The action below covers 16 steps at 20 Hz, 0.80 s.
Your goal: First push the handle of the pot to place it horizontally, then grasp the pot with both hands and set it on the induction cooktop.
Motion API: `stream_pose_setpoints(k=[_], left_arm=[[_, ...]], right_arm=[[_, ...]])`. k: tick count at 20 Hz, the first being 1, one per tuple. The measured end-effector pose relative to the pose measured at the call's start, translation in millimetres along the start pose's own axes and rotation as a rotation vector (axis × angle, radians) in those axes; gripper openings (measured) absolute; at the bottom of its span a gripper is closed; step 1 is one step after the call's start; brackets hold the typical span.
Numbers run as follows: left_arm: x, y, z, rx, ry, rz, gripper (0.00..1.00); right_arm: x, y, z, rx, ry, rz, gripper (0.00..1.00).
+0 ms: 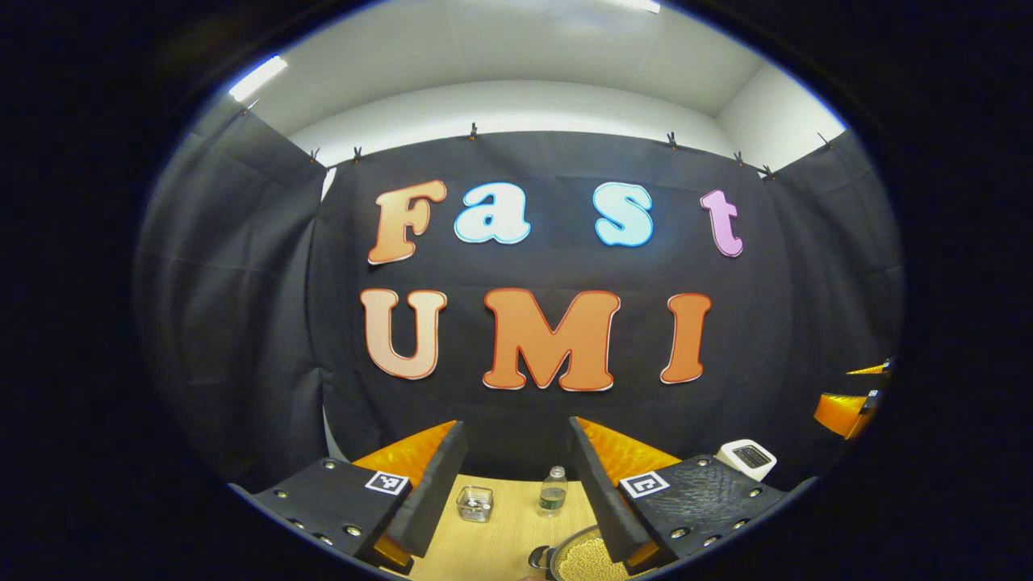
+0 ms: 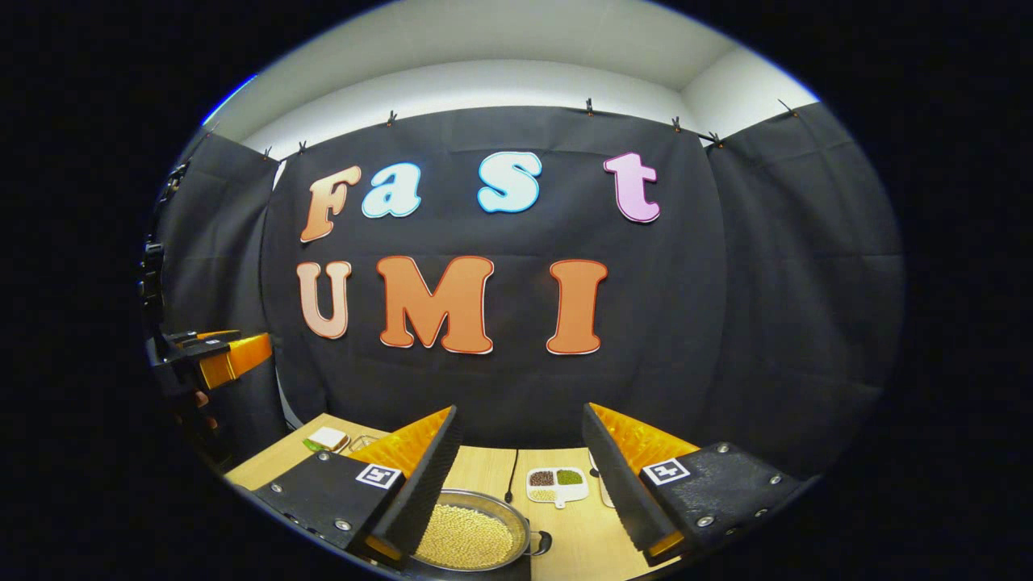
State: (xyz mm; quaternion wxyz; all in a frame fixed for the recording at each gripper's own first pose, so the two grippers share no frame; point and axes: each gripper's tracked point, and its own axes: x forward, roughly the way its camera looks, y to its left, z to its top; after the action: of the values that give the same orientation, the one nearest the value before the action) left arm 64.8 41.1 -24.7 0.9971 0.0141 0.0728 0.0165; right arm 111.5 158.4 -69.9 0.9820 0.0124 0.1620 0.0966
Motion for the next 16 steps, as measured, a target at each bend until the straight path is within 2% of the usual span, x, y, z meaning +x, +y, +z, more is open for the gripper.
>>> stream_pose_setpoints(k=[1,2,3,4,5,6,7,8,11,12,16], left_arm=[[-4.7,-3.0,13.0,-0.009,-0.025,-0.003,0.79],[-7.5,-3.0,24.7,-0.011,-0.052,-0.009,0.80],[-10.6,-2.6,36.1,-0.011,-0.077,-0.012,0.79],[-11.2,-0.4,46.4,-0.010,-0.104,-0.014,0.79],[-13.1,2.2,54.2,-0.012,-0.126,-0.014,0.78],[-15.7,3.2,60.0,-0.017,-0.142,-0.015,0.80],[-16.6,3.8,63.7,-0.027,-0.156,-0.017,0.79],[-15.7,4.6,66.7,-0.036,-0.169,-0.020,0.78],[-14.2,17.7,62.9,-0.048,-0.193,0.024,0.77],[-13.4,17.9,58.2,-0.057,-0.186,0.026,0.78],[-10.6,19.9,52.9,-0.085,-0.173,0.033,0.78]], right_arm=[[-3.5,4.1,10.5,0.009,-0.020,0.011,0.98],[-4.4,5.9,20.2,0.003,-0.050,0.019,0.93],[-6.9,5.0,30.0,-0.008,-0.076,0.020,0.93],[-7.8,3.6,37.7,-0.019,-0.113,0.020,0.98],[-10.7,4.1,48.7,-0.028,-0.151,0.018,0.93],[-11.9,3.5,55.7,-0.036,-0.182,0.016,0.98],[-15.0,3.2,62.1,-0.039,-0.209,0.011,0.93],[-14.0,2.7,65.6,-0.044,-0.222,0.011,0.98],[-17.3,1.9,66.8,-0.059,-0.236,0.005,0.98],[-16.6,4.4,67.5,-0.068,-0.249,0.012,0.93],[-16.4,7.5,76.2,-0.070,-0.303,0.045,0.93]])
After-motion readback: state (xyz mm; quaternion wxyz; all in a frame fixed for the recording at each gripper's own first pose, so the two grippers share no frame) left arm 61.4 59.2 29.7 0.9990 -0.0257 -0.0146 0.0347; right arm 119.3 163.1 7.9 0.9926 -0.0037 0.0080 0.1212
